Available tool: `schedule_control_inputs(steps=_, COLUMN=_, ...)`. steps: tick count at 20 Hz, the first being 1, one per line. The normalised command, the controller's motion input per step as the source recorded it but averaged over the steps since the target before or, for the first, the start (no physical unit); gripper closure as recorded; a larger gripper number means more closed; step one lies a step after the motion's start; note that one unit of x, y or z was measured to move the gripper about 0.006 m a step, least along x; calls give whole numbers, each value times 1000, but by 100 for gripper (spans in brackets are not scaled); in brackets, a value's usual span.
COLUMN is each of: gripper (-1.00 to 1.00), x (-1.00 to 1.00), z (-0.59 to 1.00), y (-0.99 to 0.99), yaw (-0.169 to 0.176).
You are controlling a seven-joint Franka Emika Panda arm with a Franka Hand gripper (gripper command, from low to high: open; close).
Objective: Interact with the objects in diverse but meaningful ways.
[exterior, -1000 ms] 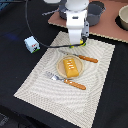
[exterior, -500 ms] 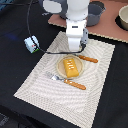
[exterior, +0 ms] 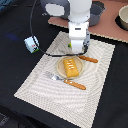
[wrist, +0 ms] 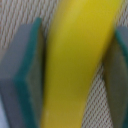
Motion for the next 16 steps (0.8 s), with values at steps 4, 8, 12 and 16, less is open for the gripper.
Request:
schedule_control_inputs(steps=4, gripper=100, x=663, z=768, y=541, yaw=55)
schedule_control_inputs(steps=8, gripper=100, x=-131, z=881, y=339, yaw=0)
schedule_control_inputs(steps=12, gripper=100, x=-749, z=602, y=114, yaw=-18)
schedule_control_inputs(steps=16, gripper=100, x=-787, z=511, y=4, yaw=-21)
